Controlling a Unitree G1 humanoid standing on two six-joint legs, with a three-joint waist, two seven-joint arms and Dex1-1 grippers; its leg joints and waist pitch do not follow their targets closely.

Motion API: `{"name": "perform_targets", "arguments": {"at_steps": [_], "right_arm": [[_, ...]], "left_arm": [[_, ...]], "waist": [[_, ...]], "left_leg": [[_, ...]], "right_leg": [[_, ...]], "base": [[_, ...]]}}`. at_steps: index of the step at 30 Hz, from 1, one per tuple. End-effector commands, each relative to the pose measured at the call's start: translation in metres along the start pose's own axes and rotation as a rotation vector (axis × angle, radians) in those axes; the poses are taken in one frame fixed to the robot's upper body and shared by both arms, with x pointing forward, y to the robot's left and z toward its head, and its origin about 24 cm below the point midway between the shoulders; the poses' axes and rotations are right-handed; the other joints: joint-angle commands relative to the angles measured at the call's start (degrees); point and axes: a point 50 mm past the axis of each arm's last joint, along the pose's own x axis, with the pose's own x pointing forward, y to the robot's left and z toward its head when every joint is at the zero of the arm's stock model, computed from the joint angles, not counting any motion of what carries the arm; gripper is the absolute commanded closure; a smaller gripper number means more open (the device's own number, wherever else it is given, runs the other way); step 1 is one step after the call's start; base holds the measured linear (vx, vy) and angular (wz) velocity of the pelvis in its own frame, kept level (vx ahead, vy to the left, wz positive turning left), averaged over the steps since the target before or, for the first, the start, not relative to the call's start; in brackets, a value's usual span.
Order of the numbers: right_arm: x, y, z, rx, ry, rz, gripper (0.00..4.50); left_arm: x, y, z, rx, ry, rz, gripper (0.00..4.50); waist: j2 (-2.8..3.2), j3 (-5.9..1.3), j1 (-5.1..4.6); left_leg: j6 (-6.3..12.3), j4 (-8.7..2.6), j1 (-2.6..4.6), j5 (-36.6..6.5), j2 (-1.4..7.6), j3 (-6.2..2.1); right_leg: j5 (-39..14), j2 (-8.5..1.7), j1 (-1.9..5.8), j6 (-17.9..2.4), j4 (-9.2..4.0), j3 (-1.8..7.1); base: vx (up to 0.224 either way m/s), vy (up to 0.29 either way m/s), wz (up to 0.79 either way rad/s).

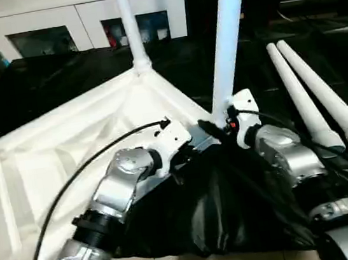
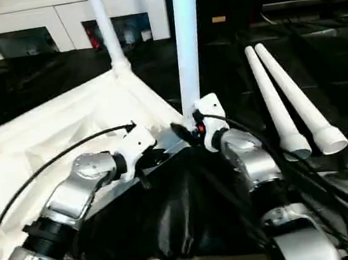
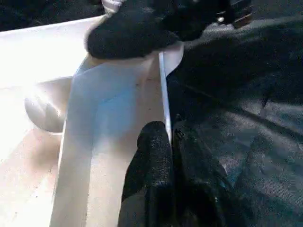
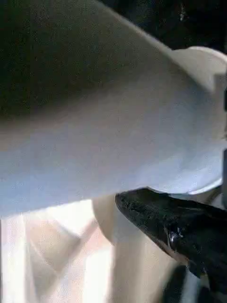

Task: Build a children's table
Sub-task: Rotate leg to tighten

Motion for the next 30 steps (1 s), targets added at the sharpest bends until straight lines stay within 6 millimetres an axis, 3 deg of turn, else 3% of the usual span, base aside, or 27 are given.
{"name": "perform_targets", "arguments": {"at_steps": [1,4,11,15,17,20,23,30], "right_arm": [[-0.001,0.013,-0.004,-0.04,0.02,0.125,0.94],[-0.008,0.012,-0.002,-0.062,0.011,0.172,0.94],[-0.024,0.016,-0.002,-0.125,0.028,0.32,0.94],[-0.037,0.026,-0.005,-0.16,0.061,0.486,0.94],[-0.038,0.026,-0.005,-0.156,0.058,0.498,0.94],[-0.04,0.03,-0.005,-0.148,0.059,0.541,1.18],[-0.042,0.032,-0.006,-0.149,0.062,0.574,1.54],[-0.047,0.04,-0.012,-0.128,0.082,0.633,1.71]], "left_arm": [[-0.001,-0.007,0.012,0.069,-0.069,-0.09,4.5],[-0.006,-0.007,0.007,0.086,-0.06,-0.13,4.5],[-0.019,-0.006,-0.001,0.101,-0.052,-0.226,4.5],[-0.033,-0.001,-0.011,0.099,-0.011,-0.329,4.5],[-0.035,-0.001,-0.012,0.096,-0.009,-0.341,4.5],[-0.038,0.001,-0.016,0.1,0.007,-0.366,4.5],[-0.04,0.003,-0.018,0.105,0.022,-0.366,4.5],[-0.04,0.003,-0.019,0.087,0.013,-0.383,4.5]], "waist": [[-0.17,-5.04,-0.03],[-0.19,-4.89,-0.01],[-0.3,-4.8,0.19],[-0.62,-4.94,0.36],[-0.44,-5.04,0.42],[-0.62,-4.99,0.6],[-0.61,-4.98,0.83],[-0.43,-5.07,1.36]], "left_leg": [[7.92,-1.96,0.34,-1.9,2.31,-0.46],[8.35,-1.89,0.34,-3.1,2.5,-0.39],[6.13,-2.18,0.69,-8.4,2.75,-0.19],[6.57,-2.03,0.7,-8.0,2.77,0.02],[6.88,-1.9,0.6,-7.3,2.76,0.0],[6.92,-1.83,0.61,-7.7,2.74,0.05],[6.14,-1.84,0.66,-8.5,2.78,0.02],[5.48,-1.68,0.62,-8.4,2.73,-0.03]], "right_leg": [[9.6,-3.1,3.84,-16.3,-2.67,2.36],[8.2,-3.26,3.85,-16.8,-2.73,2.32],[0.1,-3.43,3.73,-16.4,-3.19,2.45],[-0.4,-3.48,3.67,-16.2,-3.1,2.55],[0.2,-3.54,3.62,-16.5,-2.9,2.51],[-0.8,-3.59,3.55,-16.5,-2.98,2.54],[-2.9,-3.68,3.47,-16.0,-3.01,2.6],[-3.7,-3.56,3.47,-15.3,-2.98,2.65]], "base": [[0.0,0.0,0.0],[0.0,0.0,0.0],[0.0,0.0,0.0],[0.0,0.0,0.0],[0.0,0.0,0.0],[0.0,0.0,0.0],[0.0,0.0,0.0],[0.0,0.0,0.0]]}}
